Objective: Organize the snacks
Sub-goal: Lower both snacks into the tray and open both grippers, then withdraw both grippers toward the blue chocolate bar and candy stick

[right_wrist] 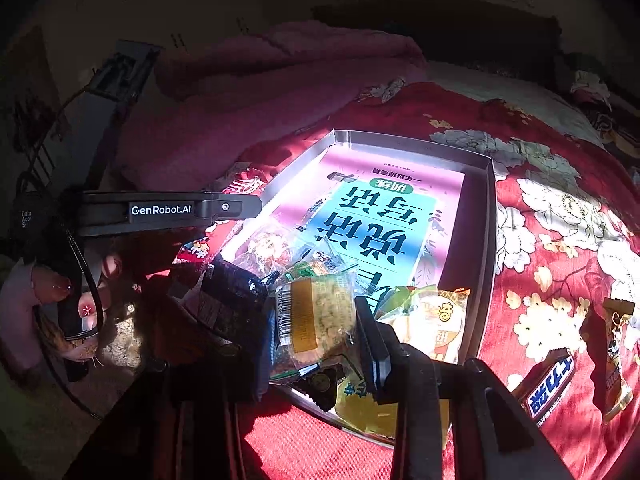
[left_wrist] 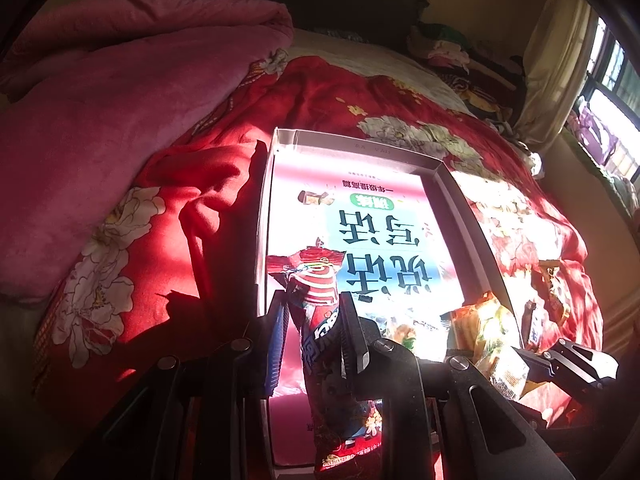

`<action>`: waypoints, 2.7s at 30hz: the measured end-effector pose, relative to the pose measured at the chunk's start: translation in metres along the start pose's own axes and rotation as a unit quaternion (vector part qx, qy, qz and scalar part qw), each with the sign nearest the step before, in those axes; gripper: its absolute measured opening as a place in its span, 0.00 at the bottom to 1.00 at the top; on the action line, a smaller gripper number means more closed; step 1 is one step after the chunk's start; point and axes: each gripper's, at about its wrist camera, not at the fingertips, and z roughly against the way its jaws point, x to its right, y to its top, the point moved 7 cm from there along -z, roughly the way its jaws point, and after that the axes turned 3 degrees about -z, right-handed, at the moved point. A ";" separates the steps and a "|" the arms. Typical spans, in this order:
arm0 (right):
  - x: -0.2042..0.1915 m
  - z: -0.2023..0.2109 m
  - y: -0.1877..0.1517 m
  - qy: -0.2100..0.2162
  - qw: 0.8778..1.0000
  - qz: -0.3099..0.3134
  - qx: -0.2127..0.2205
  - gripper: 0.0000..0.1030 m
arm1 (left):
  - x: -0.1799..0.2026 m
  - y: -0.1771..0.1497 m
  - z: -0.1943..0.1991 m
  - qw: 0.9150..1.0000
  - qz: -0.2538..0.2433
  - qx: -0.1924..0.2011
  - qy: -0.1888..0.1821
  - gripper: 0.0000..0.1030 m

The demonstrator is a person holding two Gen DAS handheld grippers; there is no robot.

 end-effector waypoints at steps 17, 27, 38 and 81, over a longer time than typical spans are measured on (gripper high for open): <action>-0.002 0.020 0.005 0.001 1.000 -0.004 0.022 0.43 | -0.001 0.001 -0.001 1.000 0.006 0.001 -0.002 0.26; 0.008 0.038 0.012 -0.007 0.999 -0.019 0.047 0.44 | 0.002 0.005 0.008 1.000 0.006 0.020 -0.006 0.42; 0.024 0.059 0.019 -0.012 0.996 -0.036 0.078 0.55 | 0.006 0.006 0.018 0.999 0.000 0.034 -0.002 0.56; 0.217 0.169 -0.041 -0.137 0.956 -0.231 0.122 0.59 | 0.228 -0.021 0.047 0.981 -0.162 -0.001 -0.104 0.67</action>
